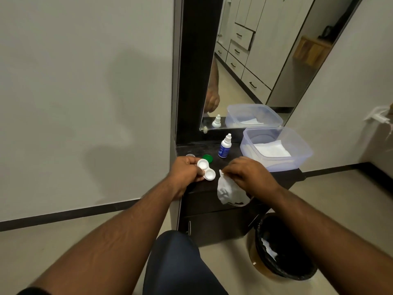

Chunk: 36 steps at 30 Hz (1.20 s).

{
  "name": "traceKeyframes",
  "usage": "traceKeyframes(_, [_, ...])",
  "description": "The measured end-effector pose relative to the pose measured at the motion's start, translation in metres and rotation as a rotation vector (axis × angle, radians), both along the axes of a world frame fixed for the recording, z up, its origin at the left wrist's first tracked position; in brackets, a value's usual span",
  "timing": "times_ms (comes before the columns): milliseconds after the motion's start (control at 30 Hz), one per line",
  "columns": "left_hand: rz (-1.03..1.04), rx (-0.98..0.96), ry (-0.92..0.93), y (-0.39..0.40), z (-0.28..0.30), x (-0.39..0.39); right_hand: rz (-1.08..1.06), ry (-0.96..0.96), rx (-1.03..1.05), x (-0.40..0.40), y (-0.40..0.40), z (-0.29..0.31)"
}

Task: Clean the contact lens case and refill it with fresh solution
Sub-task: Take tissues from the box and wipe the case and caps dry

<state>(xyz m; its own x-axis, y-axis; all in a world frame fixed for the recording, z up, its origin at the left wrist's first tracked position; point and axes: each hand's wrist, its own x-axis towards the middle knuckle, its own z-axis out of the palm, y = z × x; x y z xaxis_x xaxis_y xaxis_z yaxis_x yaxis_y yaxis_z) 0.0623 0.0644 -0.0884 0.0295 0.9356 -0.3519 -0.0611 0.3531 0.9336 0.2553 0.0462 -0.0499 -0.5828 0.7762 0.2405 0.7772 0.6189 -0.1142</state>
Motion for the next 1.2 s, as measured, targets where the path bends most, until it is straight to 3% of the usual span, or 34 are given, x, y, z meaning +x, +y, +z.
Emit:
traceKeyframes(167, [-0.044, 0.007, -0.006, -0.001, 0.001, 0.001, 0.29, -0.243, 0.169, -0.012, 0.008, -0.009])
traceKeyframes(400, [-0.057, -0.007, -0.017, -0.001, 0.0, 0.0, 0.287, -0.176, 0.223, -0.018, 0.006, -0.02])
traceKeyframes(533, [-0.04, -0.005, -0.003, -0.001, 0.0, 0.001, 0.125, -0.039, 0.228, -0.028, -0.003, -0.035])
traceKeyframes(833, [0.002, 0.064, 0.086, -0.005, -0.001, 0.0, -0.524, 0.402, 0.077, -0.077, -0.024, -0.05])
traceKeyframes(1200, [0.0, 0.201, 0.176, -0.012, -0.002, 0.001, -0.675, 0.473, -0.007, -0.081, -0.015, -0.039])
